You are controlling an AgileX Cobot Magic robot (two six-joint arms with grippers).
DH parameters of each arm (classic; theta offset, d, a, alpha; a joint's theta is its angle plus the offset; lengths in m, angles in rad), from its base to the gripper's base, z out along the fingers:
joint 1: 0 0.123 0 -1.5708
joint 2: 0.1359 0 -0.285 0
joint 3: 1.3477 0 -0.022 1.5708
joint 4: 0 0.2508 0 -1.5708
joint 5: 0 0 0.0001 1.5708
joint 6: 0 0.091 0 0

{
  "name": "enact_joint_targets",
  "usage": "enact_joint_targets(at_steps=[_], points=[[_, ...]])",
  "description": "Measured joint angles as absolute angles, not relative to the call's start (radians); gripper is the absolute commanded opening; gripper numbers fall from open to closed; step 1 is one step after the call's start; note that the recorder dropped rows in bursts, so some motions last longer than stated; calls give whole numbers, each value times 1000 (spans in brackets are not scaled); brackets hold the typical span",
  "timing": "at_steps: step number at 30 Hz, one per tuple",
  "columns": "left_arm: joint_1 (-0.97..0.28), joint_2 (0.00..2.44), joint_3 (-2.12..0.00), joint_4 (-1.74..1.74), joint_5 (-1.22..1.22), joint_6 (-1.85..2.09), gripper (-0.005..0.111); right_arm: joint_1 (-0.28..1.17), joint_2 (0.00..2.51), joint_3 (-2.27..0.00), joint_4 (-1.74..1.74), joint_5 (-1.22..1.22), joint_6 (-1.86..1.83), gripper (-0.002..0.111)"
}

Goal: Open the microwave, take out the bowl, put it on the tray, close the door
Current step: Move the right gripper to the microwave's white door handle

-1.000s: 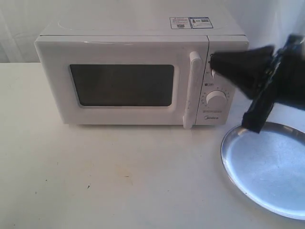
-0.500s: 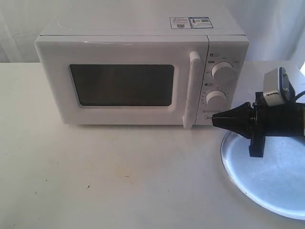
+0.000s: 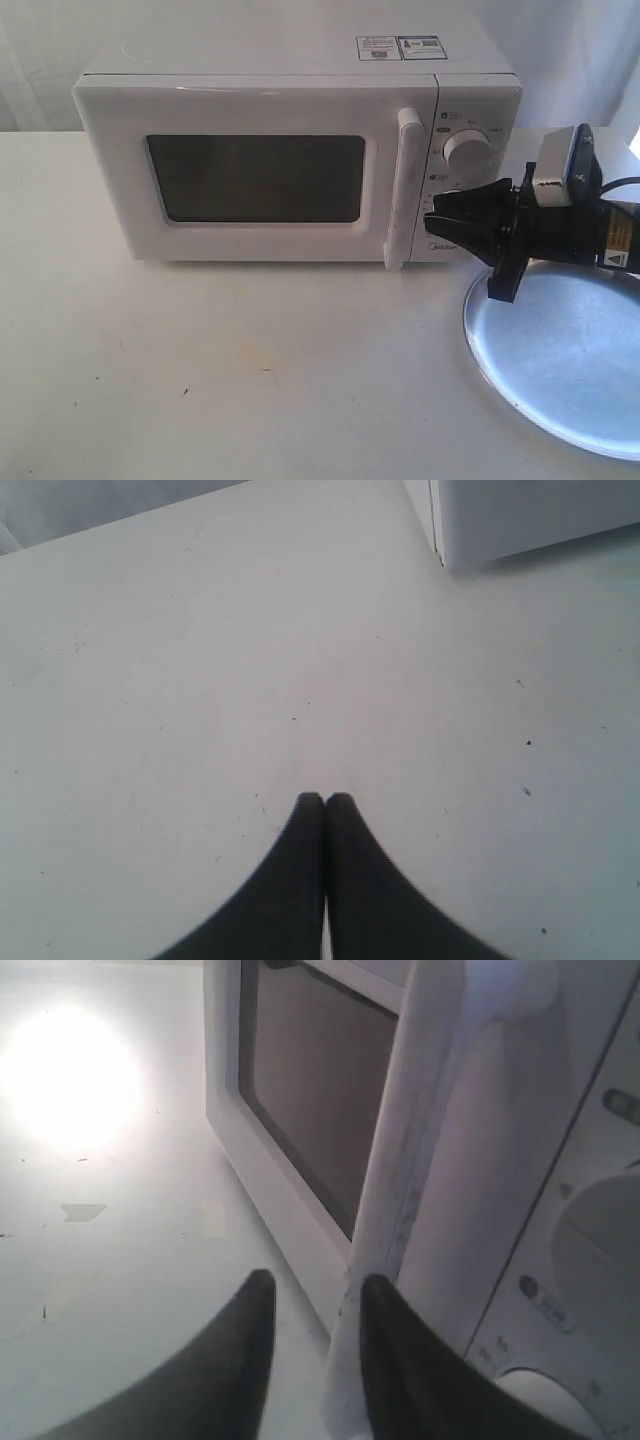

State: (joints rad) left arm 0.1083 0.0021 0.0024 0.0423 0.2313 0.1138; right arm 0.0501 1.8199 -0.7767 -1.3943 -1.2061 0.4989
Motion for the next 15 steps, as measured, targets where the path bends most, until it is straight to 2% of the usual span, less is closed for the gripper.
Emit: enact_joint_targets(at_steps=[3, 5, 15], points=[[108, 2, 2, 42, 231, 114, 0, 50, 1820, -777, -1393, -1206, 481, 62], [108, 2, 2, 42, 231, 114, 0, 50, 1820, -777, -1390, -1206, 470, 67], [108, 2, 2, 42, 231, 114, 0, 162, 1898, -778, -1198, -1206, 327, 64]])
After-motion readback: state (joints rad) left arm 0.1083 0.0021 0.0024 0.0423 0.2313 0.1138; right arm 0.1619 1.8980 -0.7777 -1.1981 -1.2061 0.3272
